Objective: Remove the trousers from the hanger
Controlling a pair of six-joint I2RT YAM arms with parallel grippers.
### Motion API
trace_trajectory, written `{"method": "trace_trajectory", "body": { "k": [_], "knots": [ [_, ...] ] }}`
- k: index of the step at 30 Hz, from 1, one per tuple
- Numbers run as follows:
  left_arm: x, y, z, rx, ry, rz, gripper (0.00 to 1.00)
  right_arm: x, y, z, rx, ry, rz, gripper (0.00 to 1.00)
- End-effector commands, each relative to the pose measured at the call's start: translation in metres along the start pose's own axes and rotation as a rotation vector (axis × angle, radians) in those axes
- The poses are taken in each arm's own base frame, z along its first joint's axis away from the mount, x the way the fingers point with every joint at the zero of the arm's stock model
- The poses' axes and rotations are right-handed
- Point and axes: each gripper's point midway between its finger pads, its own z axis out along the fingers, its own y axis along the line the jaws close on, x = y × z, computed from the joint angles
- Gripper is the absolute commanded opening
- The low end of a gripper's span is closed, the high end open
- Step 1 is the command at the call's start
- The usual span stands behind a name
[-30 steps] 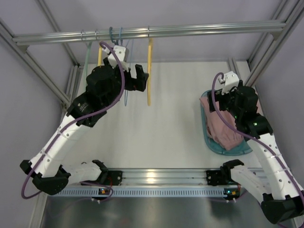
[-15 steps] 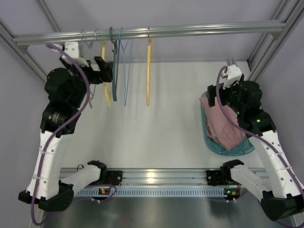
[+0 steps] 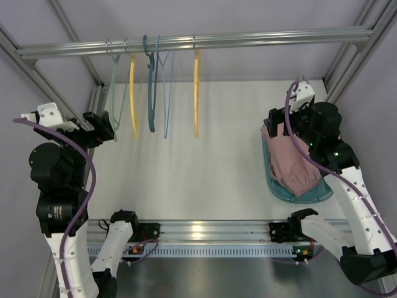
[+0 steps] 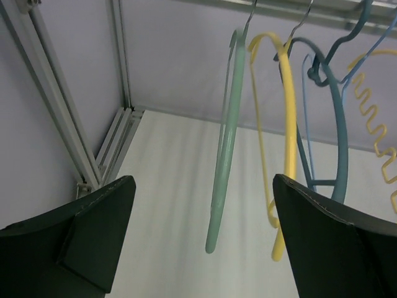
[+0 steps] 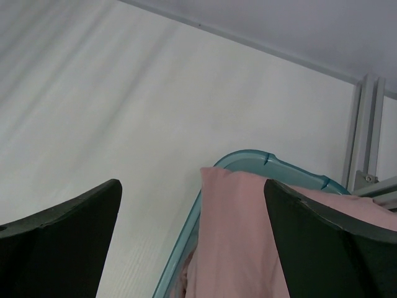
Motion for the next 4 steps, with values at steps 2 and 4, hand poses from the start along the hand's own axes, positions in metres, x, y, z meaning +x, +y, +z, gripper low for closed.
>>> {"method": "trace_trajectory", "body": {
  "k": [2, 4],
  "knots": [
    [0.0239, 0.0183, -0.0118, -0.076, 0.074, 0.051, 0.99, -0.0316, 0.0080, -0.0162, -0.036, -0.124, 0.026, 0.99],
    [0.0224, 0.0212, -0.0126, -0.091, 0.072, 0.056, 0.99, -0.0292, 0.0099, -0.0196, -0.040, -0.127, 0.038, 1.00]
  ]
}}
